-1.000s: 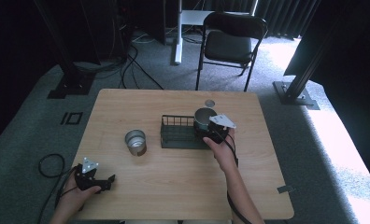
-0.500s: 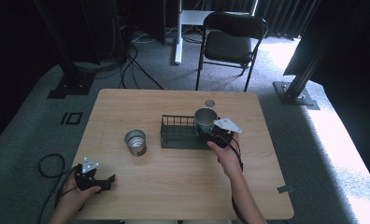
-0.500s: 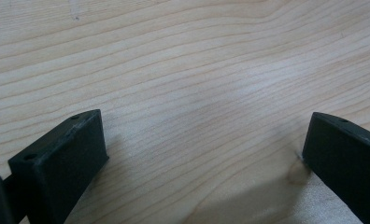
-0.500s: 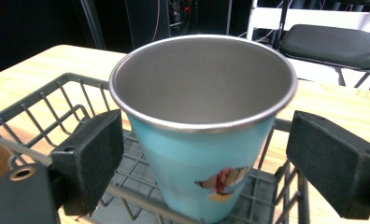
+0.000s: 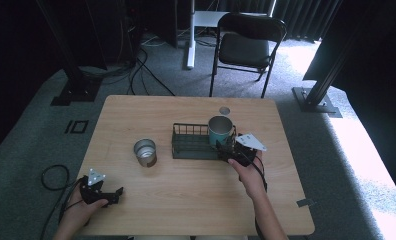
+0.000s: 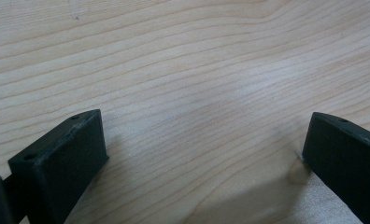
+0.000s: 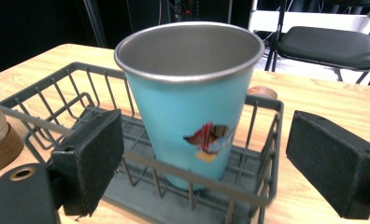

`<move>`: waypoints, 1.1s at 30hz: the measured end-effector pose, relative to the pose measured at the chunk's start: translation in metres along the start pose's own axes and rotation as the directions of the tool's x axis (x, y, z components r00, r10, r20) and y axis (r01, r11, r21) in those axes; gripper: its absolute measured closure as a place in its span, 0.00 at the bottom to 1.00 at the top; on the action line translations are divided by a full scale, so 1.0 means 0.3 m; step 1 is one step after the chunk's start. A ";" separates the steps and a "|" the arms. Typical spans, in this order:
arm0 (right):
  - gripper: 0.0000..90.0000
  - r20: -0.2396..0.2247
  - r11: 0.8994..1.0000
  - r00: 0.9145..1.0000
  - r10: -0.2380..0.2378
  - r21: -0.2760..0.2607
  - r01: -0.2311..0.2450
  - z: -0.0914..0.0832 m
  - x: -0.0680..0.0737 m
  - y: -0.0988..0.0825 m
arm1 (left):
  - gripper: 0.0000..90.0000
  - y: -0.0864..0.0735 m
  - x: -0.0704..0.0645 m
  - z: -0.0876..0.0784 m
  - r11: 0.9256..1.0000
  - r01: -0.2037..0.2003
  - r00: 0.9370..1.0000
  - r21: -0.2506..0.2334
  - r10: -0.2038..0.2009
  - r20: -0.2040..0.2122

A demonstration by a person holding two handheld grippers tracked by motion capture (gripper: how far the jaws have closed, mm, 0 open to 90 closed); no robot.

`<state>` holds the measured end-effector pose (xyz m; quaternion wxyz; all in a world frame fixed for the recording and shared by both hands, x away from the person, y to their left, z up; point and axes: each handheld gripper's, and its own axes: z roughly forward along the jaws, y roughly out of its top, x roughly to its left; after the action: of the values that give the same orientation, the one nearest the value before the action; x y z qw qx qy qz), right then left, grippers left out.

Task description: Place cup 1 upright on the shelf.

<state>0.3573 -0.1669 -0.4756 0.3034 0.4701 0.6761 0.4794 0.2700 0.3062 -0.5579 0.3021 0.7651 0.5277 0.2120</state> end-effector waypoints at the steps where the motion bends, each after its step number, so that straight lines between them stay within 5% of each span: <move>1: 0.12 -0.002 1.000 1.000 0.002 0.001 -0.002 -0.006 -0.001 -0.005 | 0.00 0.000 0.000 0.000 1.000 0.000 1.000 0.000 0.000 0.000; 17: 0.12 -0.032 1.000 0.999 -0.031 0.003 0.031 -0.098 -0.060 -0.080 | 0.00 0.000 0.000 0.000 1.000 0.000 1.000 0.000 0.000 0.000; 33: 0.12 -0.017 0.999 1.000 0.000 0.048 0.001 -0.183 -0.153 -0.215 | 0.00 0.000 0.000 0.000 1.000 -0.001 1.000 0.000 0.001 -0.001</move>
<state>0.3050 -0.2356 -0.5181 0.2864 0.4729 0.6901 0.4670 0.2701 0.3062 -0.5579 0.3018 0.7652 0.5275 0.2122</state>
